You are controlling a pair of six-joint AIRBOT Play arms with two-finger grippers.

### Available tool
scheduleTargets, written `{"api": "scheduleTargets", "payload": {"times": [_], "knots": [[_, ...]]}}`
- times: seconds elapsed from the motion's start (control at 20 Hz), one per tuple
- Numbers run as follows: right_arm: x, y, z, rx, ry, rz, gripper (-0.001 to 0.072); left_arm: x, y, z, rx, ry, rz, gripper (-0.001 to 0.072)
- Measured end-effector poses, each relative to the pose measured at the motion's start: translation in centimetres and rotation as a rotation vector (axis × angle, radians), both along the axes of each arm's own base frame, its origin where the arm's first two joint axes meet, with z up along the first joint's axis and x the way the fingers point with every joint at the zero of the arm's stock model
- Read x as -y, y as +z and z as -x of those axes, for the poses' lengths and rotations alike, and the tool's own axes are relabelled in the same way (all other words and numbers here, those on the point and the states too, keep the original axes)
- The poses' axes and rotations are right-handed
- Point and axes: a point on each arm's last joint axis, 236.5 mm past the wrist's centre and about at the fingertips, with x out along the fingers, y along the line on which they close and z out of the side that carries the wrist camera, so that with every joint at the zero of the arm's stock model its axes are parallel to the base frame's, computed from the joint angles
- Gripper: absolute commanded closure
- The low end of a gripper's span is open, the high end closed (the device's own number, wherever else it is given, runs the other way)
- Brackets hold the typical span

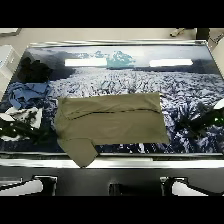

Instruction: Fold the clothes and pants, and hang the long-sleeved shirts on hangers.

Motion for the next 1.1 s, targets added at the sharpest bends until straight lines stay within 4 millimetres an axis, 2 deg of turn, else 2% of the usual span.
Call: {"api": "scheduleTargets", "payload": {"times": [0.05,0.1,0.2,0.25,0.3,0.4,0.5,0.65,0.8,0.85,0.9,0.95,1.1], "knots": [[-0.1,-0.2,0.4,-0.007,-0.001,-0.003,0.0145,0.9,-0.2,0.5,-0.005,0.014,0.033,0.0128],[-0.2,-0.3,0.6,-0.009,-0.003,-0.005,0.0145,1.7,-0.5,0.8,-0.007,0.029,0.060,0.0162],[-0.5,-0.4,0.7,-0.007,-0.007,-0.016,0.0145,2.6,-1.2,1.0,-0.002,0.034,0.069,0.0413],[-0.7,-0.5,0.7,-0.004,-0.012,-0.022,0.0145,2.9,-1.6,1.0,0.006,0.033,0.064,0.0578],[-0.8,-0.5,0.7,-0.004,-0.014,-0.027,0.0144,3.0,-2.0,0.9,0.015,0.031,0.051,0.0686],[-1.1,-0.9,1.0,-0.010,-0.020,-0.038,0.0132,3.5,-2.1,0.6,0.032,0.025,0.054,0.0687],[-1.7,-1.6,1.6,-0.023,-0.024,-0.057,0.0084,3.7,-2.0,0.5,0.045,0.020,0.051,0.0687],[-3.5,-3.0,2.3,-0.014,-0.032,-0.116,0.0085,3.6,-1.7,0.1,0.079,0.018,0.031,0.0687],[-5.2,-4.1,1.9,0.026,-0.074,-0.175,0.0113,3.5,-1.0,-0.3,0.113,0.017,0.017,0.0686],[-5.9,-4.2,1.9,0.031,-0.086,-0.202,0.0220,3.5,-0.7,-0.3,0.122,0.016,0.019,0.0686],[-6.5,-4.5,1.8,0.039,-0.093,-0.220,0.0372,3.6,-0.4,-0.4,0.129,0.016,0.022,0.0686],[-6.9,-4.9,1.9,0.045,-0.089,-0.220,0.0679,3.7,-0.2,-0.3,0.131,0.013,0.026,0.0686],[-7.5,-5.2,1.3,0.078,-0.065,-0.209,0.0674,3.9,0.5,-0.4,0.143,0.009,0.037,0.0687]]}}
